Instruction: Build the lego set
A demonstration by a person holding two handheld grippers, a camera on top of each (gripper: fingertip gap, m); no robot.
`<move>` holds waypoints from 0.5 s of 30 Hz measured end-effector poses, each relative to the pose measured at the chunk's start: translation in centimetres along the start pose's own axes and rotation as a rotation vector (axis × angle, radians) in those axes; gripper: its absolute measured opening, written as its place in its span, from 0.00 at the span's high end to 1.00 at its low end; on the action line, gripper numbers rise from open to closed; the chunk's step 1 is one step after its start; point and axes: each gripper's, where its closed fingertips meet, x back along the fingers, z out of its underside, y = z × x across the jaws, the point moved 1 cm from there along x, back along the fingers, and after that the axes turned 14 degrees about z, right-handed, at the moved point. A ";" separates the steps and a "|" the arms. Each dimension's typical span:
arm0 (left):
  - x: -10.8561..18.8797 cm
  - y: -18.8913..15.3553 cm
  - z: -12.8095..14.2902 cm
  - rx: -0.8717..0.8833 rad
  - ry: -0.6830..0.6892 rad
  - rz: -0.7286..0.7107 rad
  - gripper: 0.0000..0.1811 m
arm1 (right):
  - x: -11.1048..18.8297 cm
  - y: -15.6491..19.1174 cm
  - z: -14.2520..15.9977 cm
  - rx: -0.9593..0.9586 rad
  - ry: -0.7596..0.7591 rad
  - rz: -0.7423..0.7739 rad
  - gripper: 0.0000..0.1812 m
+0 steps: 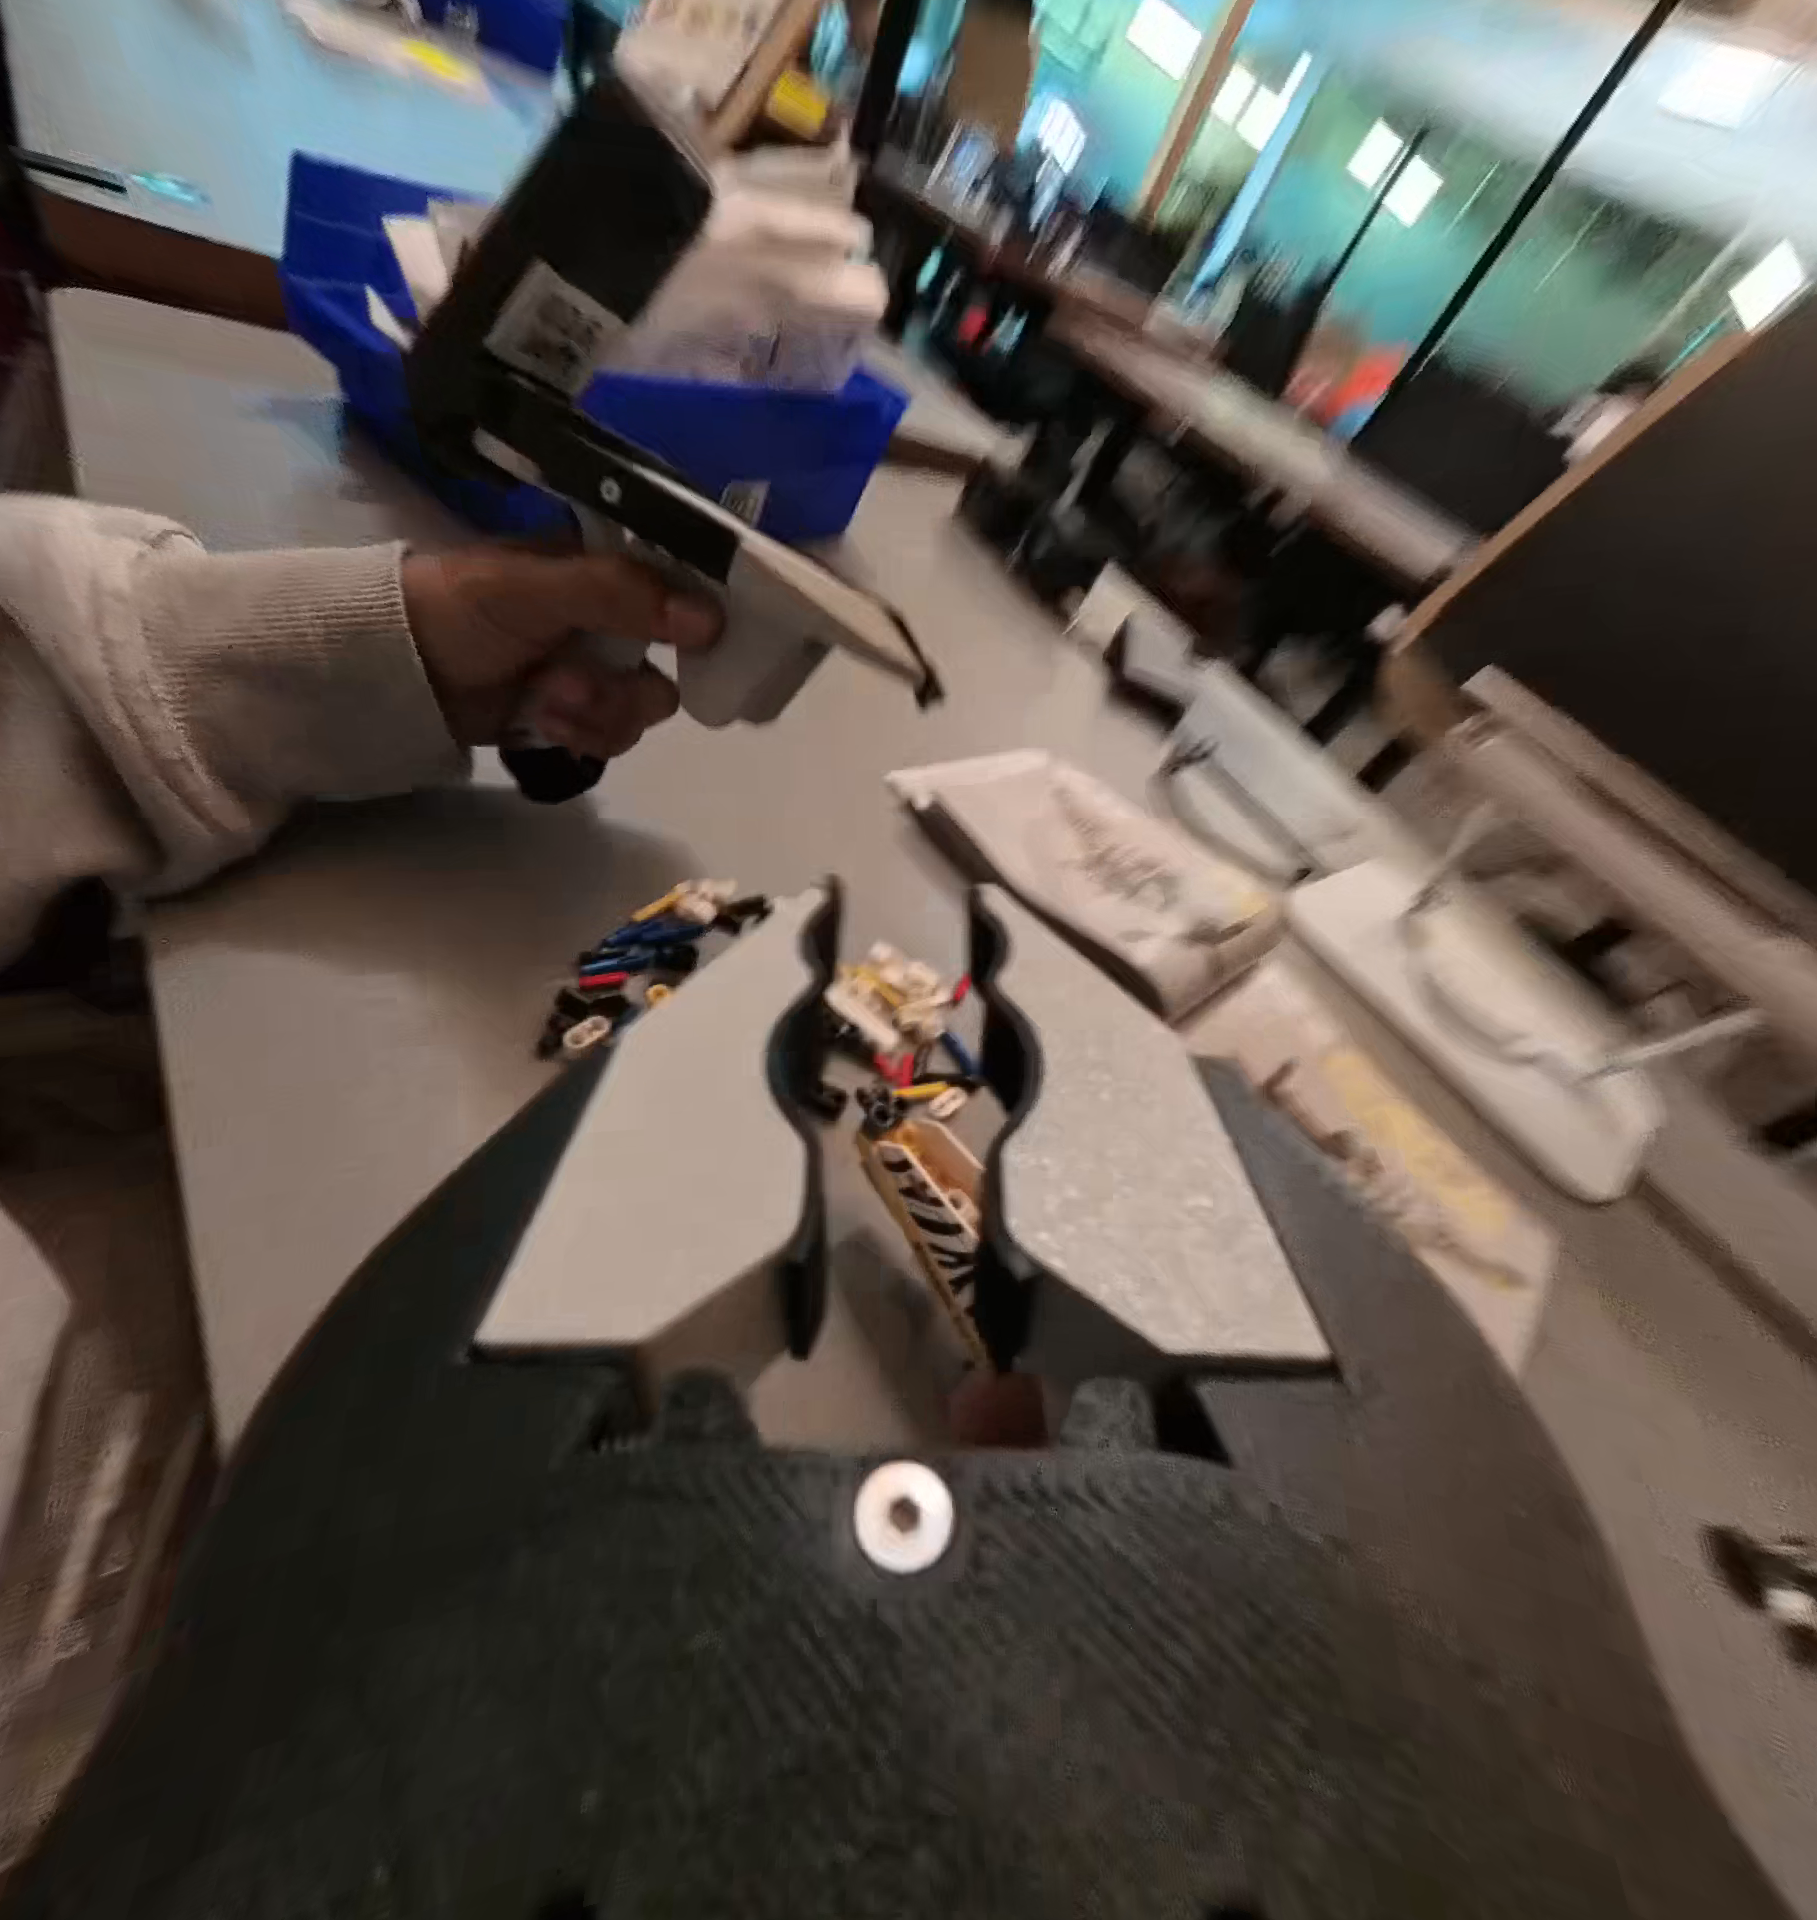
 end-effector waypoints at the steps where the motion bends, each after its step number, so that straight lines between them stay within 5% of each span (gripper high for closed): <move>1: 0.9 0.8 -0.5 0.006 -0.044 -0.046 0.97 | -1.3 -0.5 0.2 -0.053 0.072 -0.042 0.78; 3: 2.1 1.8 -1.2 0.019 -0.119 -0.094 0.97 | -4.3 -1.8 0.2 -0.139 0.155 -0.094 0.69; 8: 2.7 2.6 -1.0 -0.053 -0.064 -0.184 0.97 | -10.7 -2.6 3.8 -0.197 0.472 -0.312 0.77; 11: 2.4 2.4 -0.9 -0.069 -0.043 -0.176 0.97 | -12.5 -1.7 6.4 -0.177 0.688 -0.412 0.76; 15: 2.6 2.1 -1.5 -0.056 -0.088 -0.149 0.97 | -13.6 -0.3 8.7 -0.117 0.835 -0.443 0.88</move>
